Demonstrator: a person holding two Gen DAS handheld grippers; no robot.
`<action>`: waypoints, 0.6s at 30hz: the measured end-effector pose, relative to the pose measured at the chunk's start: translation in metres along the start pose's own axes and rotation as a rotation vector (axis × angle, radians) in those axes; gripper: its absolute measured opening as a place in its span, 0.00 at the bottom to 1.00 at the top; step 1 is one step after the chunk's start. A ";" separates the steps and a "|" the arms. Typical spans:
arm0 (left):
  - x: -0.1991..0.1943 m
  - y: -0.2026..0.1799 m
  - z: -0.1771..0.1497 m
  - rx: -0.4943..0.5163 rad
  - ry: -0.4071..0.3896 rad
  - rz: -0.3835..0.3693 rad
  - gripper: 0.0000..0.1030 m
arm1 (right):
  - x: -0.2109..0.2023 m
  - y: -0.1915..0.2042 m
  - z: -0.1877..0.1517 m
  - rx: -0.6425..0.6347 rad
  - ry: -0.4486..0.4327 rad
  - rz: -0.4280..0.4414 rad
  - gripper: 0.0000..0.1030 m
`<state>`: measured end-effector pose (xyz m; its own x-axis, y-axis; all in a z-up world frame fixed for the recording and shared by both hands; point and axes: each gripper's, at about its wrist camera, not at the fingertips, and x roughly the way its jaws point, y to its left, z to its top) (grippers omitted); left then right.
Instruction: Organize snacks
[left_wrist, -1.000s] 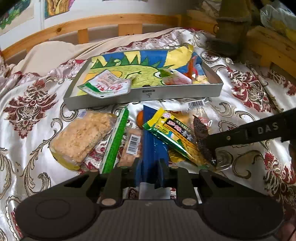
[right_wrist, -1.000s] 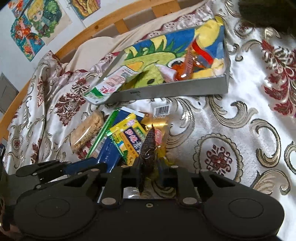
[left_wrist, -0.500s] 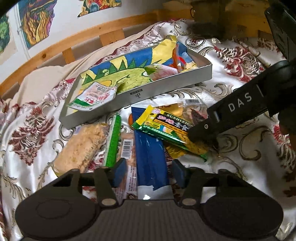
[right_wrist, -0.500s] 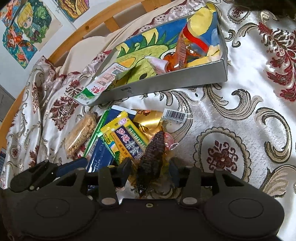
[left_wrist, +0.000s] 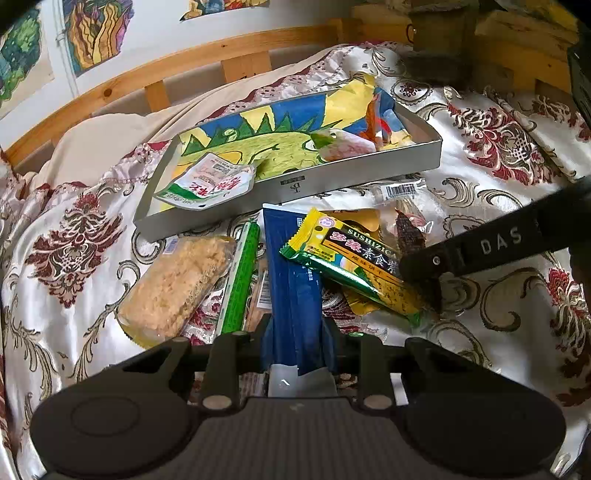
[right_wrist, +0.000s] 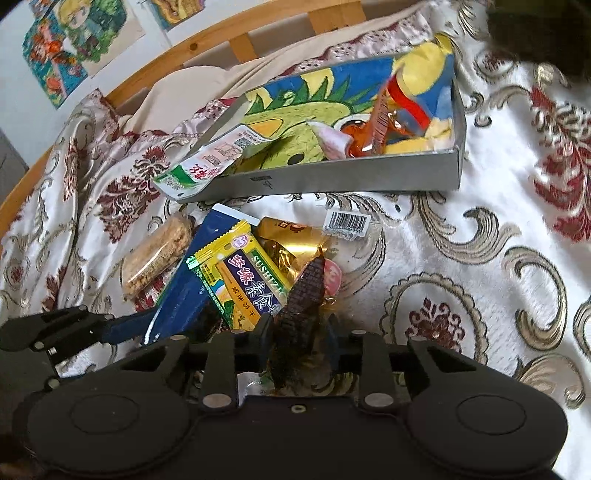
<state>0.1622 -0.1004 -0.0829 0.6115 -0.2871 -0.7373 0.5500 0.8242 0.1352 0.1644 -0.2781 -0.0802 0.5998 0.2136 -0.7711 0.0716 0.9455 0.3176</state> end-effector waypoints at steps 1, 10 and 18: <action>-0.001 0.000 0.000 -0.008 0.001 -0.001 0.28 | 0.000 0.001 0.000 -0.014 -0.005 -0.004 0.29; -0.020 0.016 -0.002 -0.142 -0.004 0.018 0.26 | -0.008 0.002 0.001 -0.038 -0.048 -0.019 0.22; -0.035 0.018 0.000 -0.159 -0.078 0.030 0.26 | -0.013 0.007 0.001 -0.081 -0.074 -0.010 0.18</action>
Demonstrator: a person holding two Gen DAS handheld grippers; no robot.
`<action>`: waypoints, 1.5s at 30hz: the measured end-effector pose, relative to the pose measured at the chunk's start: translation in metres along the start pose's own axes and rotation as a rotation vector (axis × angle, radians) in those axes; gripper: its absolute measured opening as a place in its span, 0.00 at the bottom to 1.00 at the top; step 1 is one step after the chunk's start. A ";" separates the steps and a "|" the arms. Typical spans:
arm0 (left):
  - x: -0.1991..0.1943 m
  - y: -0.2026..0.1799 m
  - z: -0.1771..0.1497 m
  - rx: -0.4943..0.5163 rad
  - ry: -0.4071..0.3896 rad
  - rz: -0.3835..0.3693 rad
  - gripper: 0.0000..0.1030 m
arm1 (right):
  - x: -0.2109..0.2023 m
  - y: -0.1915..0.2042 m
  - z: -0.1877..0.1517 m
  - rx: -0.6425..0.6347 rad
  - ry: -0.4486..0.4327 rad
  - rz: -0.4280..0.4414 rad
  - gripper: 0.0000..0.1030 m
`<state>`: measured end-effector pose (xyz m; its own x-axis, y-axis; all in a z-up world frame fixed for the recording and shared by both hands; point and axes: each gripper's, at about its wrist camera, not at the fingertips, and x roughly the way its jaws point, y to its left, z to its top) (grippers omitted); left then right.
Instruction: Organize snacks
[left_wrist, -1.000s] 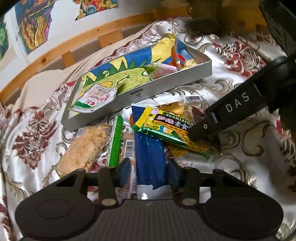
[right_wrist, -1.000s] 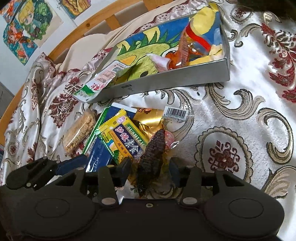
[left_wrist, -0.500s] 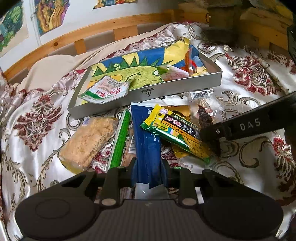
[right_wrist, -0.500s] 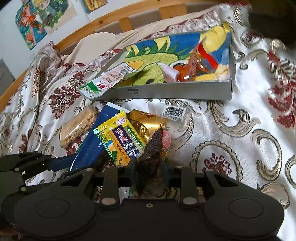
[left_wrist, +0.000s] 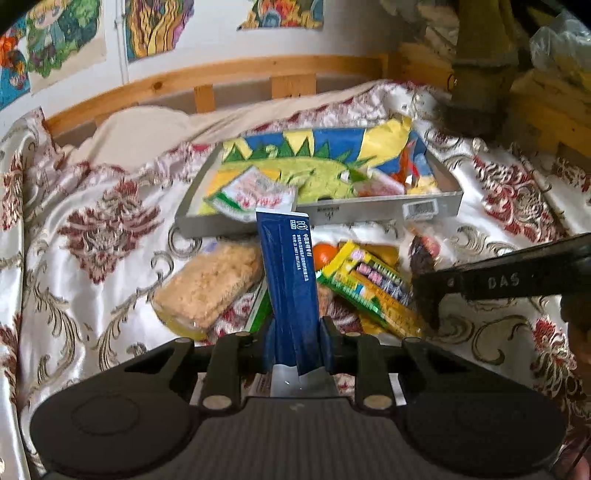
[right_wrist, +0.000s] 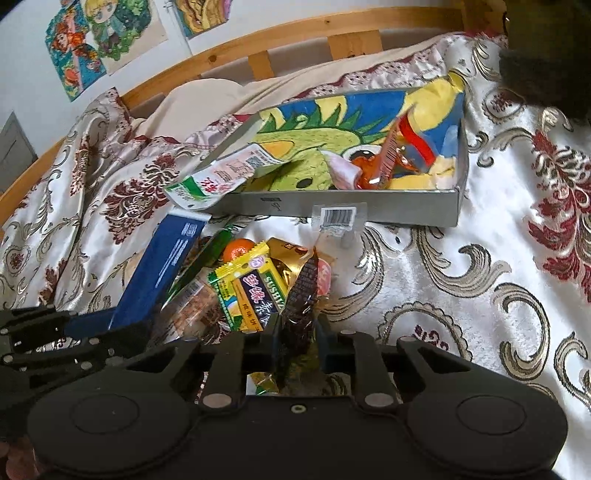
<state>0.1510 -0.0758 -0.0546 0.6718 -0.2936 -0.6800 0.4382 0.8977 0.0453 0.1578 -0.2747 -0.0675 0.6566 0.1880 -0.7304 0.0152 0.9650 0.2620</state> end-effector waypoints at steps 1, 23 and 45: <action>-0.002 -0.001 0.001 0.005 -0.016 0.003 0.26 | -0.001 0.001 0.000 -0.008 -0.004 0.002 0.17; -0.009 0.012 0.020 -0.116 -0.154 -0.006 0.26 | -0.022 0.023 0.000 -0.137 -0.151 -0.004 0.14; 0.031 0.042 0.087 -0.270 -0.317 -0.024 0.26 | -0.021 0.009 0.056 -0.021 -0.401 0.062 0.05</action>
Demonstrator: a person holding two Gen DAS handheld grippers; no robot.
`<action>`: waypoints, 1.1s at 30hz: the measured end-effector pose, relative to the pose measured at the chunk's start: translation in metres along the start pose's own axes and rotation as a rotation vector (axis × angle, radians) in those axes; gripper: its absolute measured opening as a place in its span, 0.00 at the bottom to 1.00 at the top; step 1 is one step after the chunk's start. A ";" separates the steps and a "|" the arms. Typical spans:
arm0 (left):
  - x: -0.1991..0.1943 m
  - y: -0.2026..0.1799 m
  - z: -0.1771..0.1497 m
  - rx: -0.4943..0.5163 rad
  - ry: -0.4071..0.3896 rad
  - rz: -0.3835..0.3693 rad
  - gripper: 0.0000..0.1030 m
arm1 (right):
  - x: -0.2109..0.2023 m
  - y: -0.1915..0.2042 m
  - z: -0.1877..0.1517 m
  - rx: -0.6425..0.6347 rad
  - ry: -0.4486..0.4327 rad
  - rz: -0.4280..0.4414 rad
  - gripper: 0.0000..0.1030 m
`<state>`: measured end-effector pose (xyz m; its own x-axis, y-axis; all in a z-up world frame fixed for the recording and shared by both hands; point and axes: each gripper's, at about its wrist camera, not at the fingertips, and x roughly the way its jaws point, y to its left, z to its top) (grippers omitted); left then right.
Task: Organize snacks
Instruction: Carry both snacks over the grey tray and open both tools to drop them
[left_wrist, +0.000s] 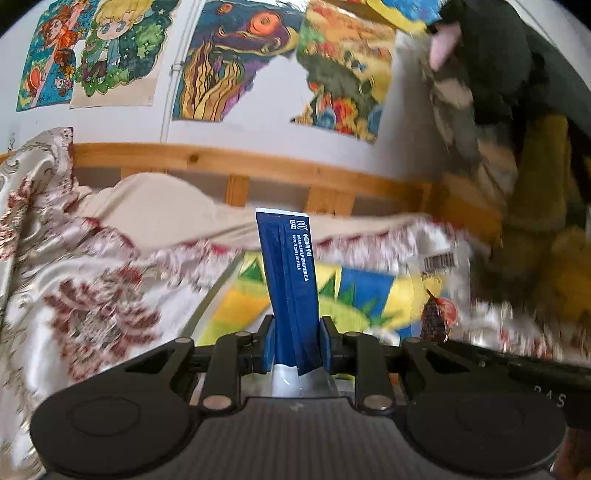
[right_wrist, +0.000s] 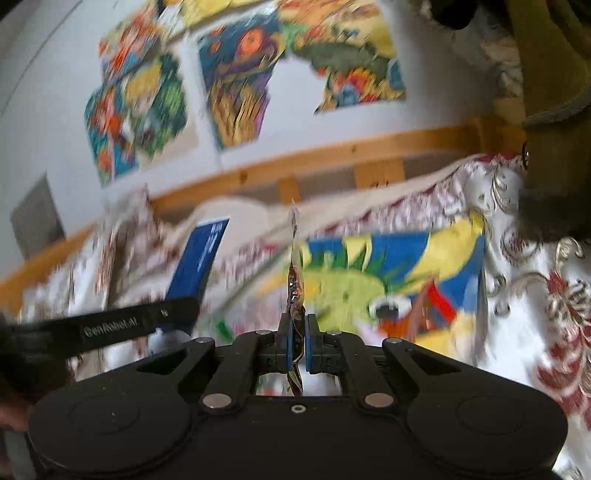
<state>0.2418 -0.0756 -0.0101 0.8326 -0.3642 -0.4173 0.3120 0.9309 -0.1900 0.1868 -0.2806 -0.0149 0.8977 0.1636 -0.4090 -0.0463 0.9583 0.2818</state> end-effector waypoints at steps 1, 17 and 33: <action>0.007 0.001 0.004 -0.013 -0.006 -0.009 0.26 | 0.005 -0.004 0.005 0.025 -0.016 0.001 0.05; 0.094 0.033 -0.011 -0.040 0.118 -0.044 0.26 | 0.092 -0.029 0.016 0.128 0.029 -0.052 0.06; 0.107 0.036 -0.016 -0.083 0.214 -0.050 0.30 | 0.106 -0.026 -0.004 0.099 0.098 -0.103 0.15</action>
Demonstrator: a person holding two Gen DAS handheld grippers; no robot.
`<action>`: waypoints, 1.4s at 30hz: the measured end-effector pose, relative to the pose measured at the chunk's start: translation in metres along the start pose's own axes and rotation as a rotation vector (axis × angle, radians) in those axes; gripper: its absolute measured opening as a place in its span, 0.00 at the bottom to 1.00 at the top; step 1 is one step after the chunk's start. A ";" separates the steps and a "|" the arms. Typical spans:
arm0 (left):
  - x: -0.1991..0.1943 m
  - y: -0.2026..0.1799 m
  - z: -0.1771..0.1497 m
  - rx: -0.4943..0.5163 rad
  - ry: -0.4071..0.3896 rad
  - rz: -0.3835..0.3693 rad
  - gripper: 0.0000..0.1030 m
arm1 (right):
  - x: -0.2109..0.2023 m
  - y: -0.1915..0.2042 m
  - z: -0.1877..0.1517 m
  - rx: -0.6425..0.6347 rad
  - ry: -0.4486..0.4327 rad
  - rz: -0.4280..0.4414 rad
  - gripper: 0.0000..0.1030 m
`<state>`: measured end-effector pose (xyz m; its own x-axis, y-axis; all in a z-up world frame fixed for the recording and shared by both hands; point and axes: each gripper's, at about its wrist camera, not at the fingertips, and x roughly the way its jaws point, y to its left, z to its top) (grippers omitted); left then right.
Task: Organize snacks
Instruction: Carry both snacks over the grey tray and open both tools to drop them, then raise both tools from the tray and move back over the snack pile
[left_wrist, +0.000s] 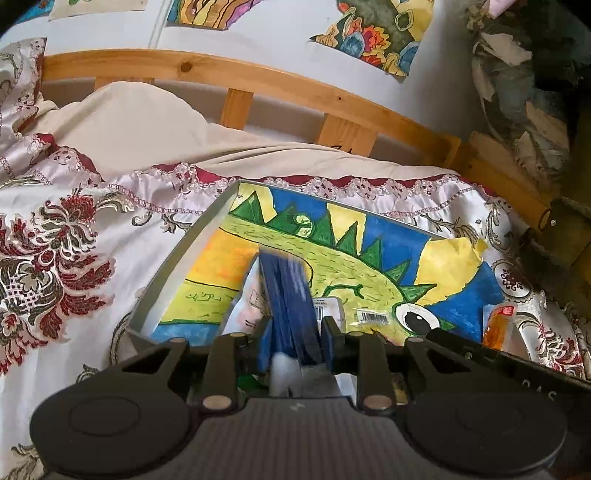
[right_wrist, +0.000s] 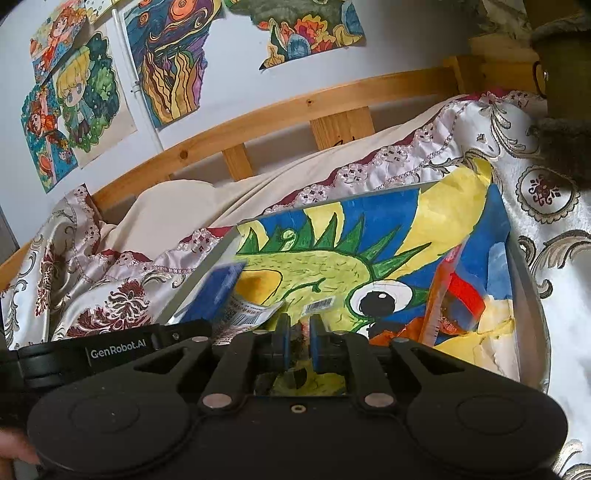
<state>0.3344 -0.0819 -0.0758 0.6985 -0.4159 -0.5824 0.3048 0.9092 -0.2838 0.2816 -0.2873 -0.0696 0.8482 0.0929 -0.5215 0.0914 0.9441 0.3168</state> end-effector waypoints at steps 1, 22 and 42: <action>-0.001 0.000 0.000 -0.001 -0.003 0.003 0.31 | -0.001 0.001 0.000 -0.001 -0.003 0.001 0.16; -0.125 -0.021 0.020 0.034 -0.246 0.137 0.95 | -0.103 0.007 0.022 -0.094 -0.232 -0.064 0.83; -0.262 -0.036 -0.052 0.090 -0.366 0.189 0.99 | -0.243 0.058 -0.036 -0.260 -0.359 -0.018 0.99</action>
<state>0.1066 -0.0068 0.0474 0.9266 -0.2218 -0.3037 0.1935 0.9736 -0.1209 0.0621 -0.2434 0.0475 0.9793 0.0032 -0.2026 0.0126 0.9970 0.0765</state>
